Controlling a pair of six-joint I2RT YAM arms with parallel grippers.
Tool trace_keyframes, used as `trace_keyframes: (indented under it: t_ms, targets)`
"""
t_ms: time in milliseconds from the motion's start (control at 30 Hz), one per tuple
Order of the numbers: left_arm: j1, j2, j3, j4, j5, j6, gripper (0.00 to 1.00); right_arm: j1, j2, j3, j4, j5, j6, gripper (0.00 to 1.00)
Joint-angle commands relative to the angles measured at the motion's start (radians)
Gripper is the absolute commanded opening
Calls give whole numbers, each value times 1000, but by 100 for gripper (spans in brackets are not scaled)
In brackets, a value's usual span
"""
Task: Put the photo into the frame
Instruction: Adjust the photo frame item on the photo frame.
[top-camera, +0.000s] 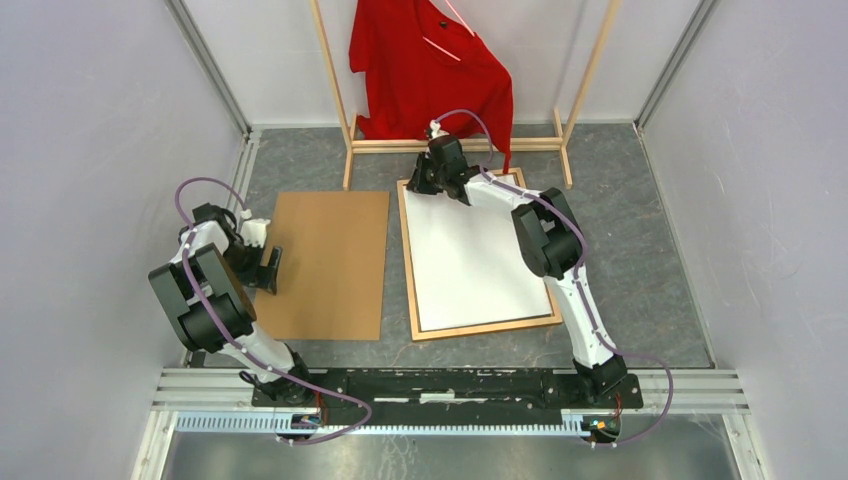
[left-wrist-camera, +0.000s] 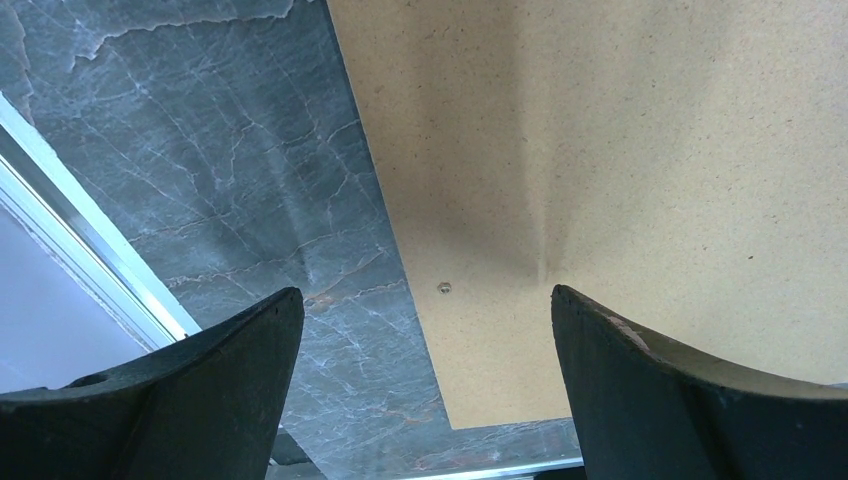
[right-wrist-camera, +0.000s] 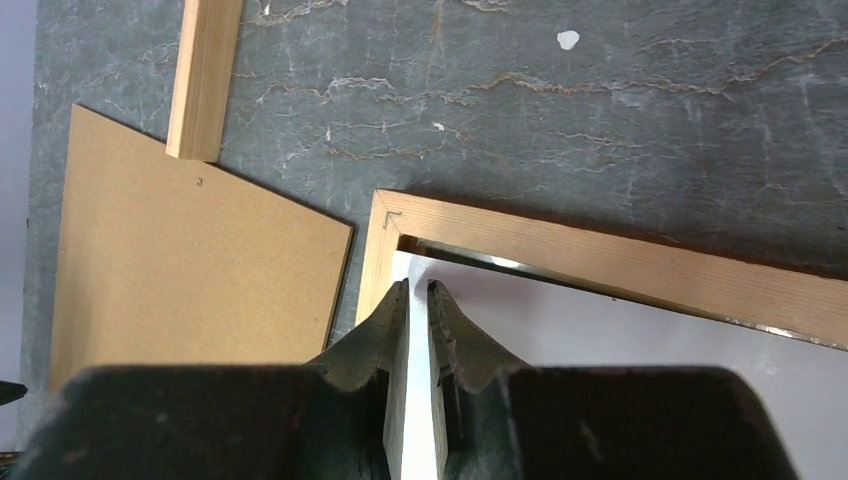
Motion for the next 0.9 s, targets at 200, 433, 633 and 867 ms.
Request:
trace_keyframes:
  t_ms: [200,433,633,867]
  targets:
    - [3,5,30,10,0,24,100,-22,-49,-59,40,18,-28,17]
    - [5,1,31,11,0,24,100,-53,-85,-131,52,24,-31,18]
    - [6,0,23,12,4,26,100,-71,-121,-164,52,21,-37,19]
    - [7,-1,28,11,2,27,100,-54,-149,-160,96,-3,-46,28]
